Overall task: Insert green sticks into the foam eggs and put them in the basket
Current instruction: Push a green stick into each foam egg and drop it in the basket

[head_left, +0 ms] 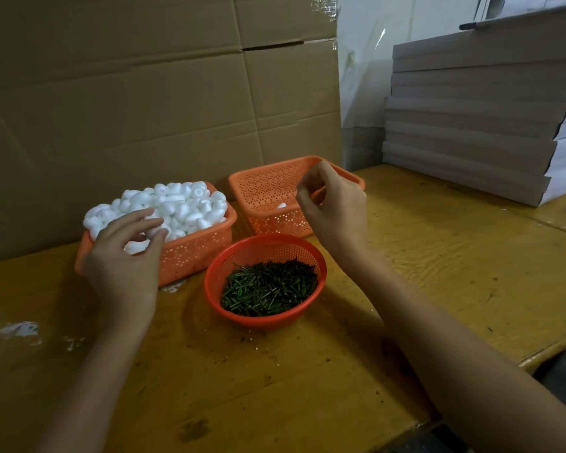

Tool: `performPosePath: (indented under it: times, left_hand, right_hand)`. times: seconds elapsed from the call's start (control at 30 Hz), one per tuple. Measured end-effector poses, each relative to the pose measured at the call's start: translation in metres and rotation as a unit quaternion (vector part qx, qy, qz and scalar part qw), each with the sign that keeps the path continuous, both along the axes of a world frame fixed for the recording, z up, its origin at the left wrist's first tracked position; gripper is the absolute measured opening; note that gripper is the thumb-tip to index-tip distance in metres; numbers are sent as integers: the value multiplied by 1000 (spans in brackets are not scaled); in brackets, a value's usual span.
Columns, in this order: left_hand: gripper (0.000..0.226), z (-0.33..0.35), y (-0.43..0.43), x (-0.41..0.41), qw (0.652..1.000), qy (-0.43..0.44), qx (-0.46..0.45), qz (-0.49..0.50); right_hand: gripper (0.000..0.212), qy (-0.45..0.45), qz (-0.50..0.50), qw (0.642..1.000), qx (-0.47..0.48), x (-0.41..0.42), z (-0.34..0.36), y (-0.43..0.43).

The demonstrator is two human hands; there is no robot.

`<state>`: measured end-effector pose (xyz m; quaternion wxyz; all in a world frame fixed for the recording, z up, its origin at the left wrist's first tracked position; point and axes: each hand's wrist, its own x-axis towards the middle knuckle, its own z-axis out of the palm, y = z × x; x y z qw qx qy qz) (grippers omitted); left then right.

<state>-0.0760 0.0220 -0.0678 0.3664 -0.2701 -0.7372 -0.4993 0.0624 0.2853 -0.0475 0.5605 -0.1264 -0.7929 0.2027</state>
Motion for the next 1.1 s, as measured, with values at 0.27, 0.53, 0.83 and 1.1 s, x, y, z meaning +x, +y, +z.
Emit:
performPosePath:
  times: [0.27,0.53,0.83,1.1]
  left_hand:
    - [33,-1,15,17,991,-57,-36,-115]
    - [28,-3,21,24,971,-68,-68,-220]
    - [36,-6,26,29,943,-119,-76,-302]
    - [30,0,28,35,928,-175,-12,-330]
  right_hand:
    - [5,-99,147,984,28,2,3,-6]
    - [18,-415,268,851,179,1,1,-33]
    - [21,-479,284,815,162,8,4,-36]
    - [13,-448,298,829,153,7,3,-39]
